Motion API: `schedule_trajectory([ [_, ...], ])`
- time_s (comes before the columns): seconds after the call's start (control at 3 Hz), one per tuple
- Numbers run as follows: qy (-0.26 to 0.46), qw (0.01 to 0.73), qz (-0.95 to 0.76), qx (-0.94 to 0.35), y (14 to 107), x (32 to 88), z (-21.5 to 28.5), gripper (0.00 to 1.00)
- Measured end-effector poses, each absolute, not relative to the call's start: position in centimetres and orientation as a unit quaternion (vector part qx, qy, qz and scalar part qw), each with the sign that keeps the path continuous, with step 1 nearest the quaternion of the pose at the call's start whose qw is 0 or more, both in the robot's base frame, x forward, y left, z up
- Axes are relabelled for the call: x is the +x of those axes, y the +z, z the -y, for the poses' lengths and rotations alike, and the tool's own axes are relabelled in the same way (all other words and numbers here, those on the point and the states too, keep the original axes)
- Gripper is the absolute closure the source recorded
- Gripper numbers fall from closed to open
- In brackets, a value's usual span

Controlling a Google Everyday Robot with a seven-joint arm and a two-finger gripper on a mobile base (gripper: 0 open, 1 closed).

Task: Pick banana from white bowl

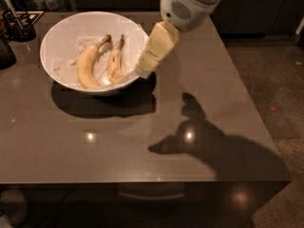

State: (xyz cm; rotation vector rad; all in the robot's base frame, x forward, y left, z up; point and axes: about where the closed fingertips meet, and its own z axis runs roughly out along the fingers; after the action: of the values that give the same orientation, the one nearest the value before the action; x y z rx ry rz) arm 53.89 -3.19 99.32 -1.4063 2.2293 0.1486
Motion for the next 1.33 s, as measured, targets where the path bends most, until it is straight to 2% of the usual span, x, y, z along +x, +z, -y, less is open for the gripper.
schedule_trajectory([
  [1.0, 0.119, 0.239, -0.825, -0.498, 98.1, 57.5, -0.6, 0.0],
  [1.33, 0.109, 0.225, -0.832, -0.495, 97.4, 59.0, -3.1, 0.0],
])
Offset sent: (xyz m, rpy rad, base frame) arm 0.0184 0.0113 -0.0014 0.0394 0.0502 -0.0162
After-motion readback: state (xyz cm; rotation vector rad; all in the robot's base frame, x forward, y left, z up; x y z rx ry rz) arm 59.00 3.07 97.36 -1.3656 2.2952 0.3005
